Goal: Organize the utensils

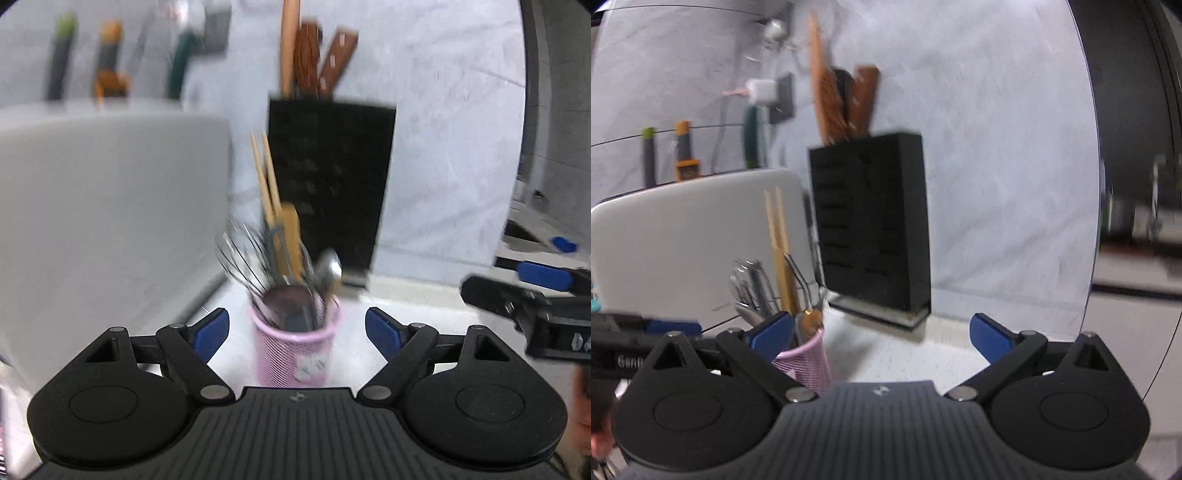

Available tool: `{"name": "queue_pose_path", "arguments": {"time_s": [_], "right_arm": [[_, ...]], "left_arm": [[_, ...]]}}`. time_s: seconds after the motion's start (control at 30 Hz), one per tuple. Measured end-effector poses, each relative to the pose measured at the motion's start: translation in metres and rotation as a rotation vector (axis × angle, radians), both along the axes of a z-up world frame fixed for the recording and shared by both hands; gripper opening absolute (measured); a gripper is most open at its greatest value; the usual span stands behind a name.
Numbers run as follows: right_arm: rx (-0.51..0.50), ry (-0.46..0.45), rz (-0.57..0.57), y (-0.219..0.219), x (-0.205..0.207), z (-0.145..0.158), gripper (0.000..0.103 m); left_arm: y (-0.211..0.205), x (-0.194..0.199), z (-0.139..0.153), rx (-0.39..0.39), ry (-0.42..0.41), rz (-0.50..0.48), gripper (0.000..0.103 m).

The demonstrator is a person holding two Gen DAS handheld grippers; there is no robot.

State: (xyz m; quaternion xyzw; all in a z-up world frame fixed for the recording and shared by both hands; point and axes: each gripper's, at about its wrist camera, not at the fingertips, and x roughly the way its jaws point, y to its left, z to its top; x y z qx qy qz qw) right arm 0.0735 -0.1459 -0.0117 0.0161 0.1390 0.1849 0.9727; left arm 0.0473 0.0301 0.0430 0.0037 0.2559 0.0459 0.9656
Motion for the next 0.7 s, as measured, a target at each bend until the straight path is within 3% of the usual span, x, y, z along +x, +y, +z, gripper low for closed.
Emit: {"name": "queue_pose_path", "arguments": {"time_s": [0.1,0.27,0.7], "right_arm": [[-0.031,-0.012,-0.018,-0.001,-0.017,0.01,0.1],[-0.053,-0.002,-0.024,-0.004,-0.033,0.005,0.1],[-0.049,0.088,0.0,0.005,-0.05,-0.03,0.1]], "left_arm": [[-0.018,-0.02,0.015,0.121,-0.077,0.074,0.103],[-0.038,-0.046,0.018,0.18,-0.14,0.134,0.103],[-0.028,-0.046,-0.025,0.057,0.059,0.187,0.103]]}}
